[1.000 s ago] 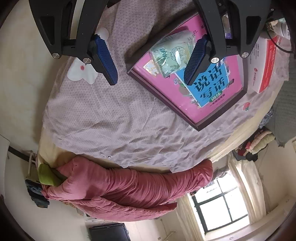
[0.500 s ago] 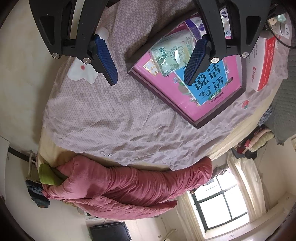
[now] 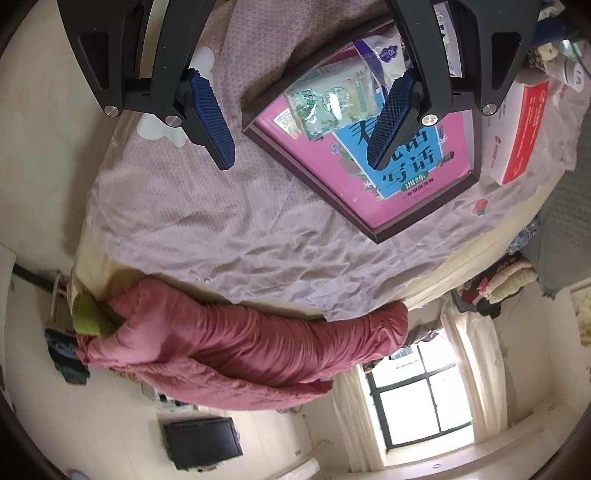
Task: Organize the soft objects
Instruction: 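Open the right gripper over the tray while the left gripper releases the snack bag there, then move both grippers back to the pile of items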
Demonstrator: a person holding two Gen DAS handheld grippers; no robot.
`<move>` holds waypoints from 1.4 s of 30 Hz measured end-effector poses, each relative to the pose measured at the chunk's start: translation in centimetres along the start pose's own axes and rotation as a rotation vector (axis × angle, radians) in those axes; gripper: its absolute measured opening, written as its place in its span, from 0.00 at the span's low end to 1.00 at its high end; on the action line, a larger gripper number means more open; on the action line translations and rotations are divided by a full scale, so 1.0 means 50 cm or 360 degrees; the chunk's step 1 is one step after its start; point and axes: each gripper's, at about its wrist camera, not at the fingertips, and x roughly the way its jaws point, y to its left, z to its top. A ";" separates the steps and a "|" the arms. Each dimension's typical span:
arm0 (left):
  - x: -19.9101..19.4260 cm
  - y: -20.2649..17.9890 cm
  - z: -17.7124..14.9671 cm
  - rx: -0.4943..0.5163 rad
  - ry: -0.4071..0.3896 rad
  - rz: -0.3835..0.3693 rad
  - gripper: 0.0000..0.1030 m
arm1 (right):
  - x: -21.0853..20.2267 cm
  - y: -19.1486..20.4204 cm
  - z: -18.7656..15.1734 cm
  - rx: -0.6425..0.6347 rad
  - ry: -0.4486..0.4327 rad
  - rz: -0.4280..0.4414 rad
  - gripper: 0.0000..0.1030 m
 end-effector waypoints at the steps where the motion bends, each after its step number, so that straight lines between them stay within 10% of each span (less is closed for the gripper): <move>1: -0.008 0.008 -0.004 -0.0023 -0.0006 0.0000 0.60 | -0.005 0.008 0.000 -0.0027 -0.0009 -0.0003 0.73; 19: -0.178 0.178 -0.084 -0.0234 -0.0167 0.0190 0.60 | -0.134 0.165 -0.019 -0.0227 -0.0071 0.0280 0.73; 42: -0.308 0.406 -0.203 -0.0566 -0.0255 0.0395 0.60 | -0.253 0.412 -0.139 -0.0558 0.0251 0.0800 0.73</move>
